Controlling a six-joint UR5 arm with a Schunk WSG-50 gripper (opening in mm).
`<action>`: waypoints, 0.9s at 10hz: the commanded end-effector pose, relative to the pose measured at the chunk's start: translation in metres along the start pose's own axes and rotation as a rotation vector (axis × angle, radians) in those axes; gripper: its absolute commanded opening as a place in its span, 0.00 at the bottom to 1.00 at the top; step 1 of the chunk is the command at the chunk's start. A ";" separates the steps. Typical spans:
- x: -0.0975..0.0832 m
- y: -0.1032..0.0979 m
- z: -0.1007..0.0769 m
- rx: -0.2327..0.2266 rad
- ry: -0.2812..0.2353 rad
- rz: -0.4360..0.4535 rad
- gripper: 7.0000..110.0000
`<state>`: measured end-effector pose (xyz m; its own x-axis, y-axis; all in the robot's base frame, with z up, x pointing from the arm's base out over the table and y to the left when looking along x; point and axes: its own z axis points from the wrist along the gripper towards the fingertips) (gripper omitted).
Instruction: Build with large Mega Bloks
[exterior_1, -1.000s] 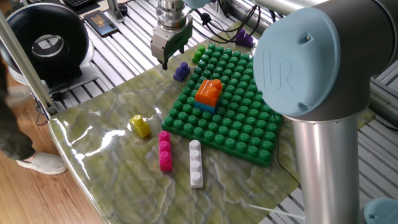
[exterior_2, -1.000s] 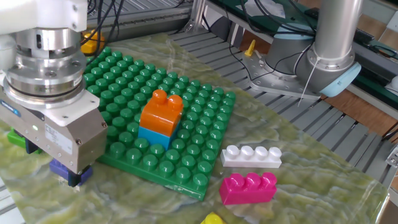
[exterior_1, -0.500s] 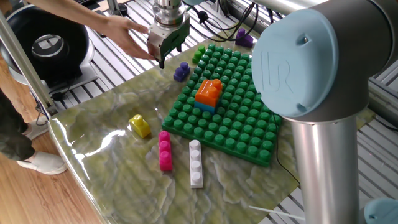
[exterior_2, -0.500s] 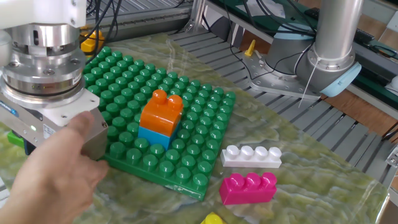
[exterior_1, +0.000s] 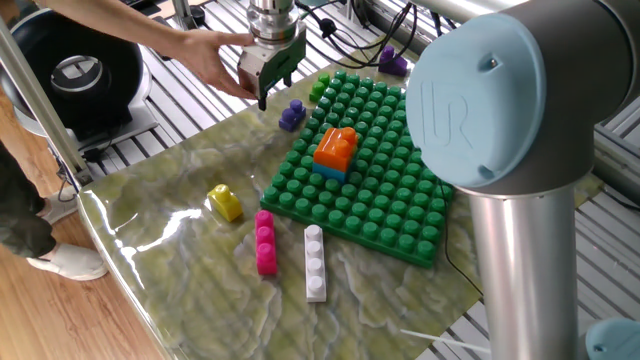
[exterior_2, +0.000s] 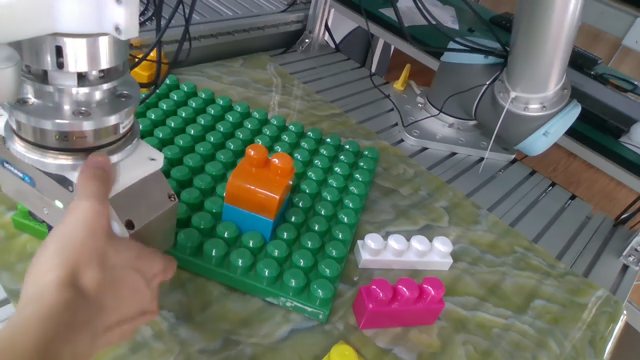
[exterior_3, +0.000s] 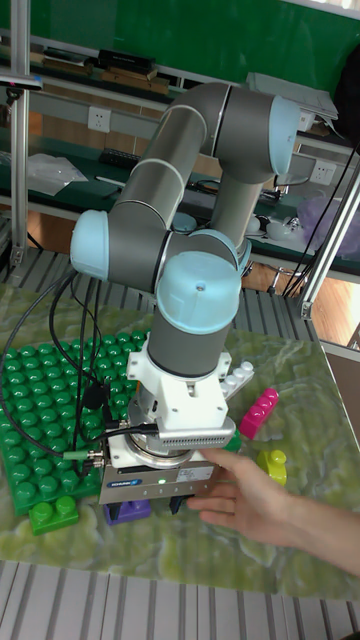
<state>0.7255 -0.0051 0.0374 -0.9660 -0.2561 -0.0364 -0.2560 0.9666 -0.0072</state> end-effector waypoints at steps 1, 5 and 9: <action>0.002 -0.001 0.001 -0.010 -0.003 -0.005 0.15; 0.004 -0.007 -0.004 0.014 0.007 -0.014 0.15; -0.003 0.007 -0.021 0.009 0.015 -0.006 0.15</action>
<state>0.7247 -0.0050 0.0492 -0.9630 -0.2685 -0.0209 -0.2679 0.9630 -0.0296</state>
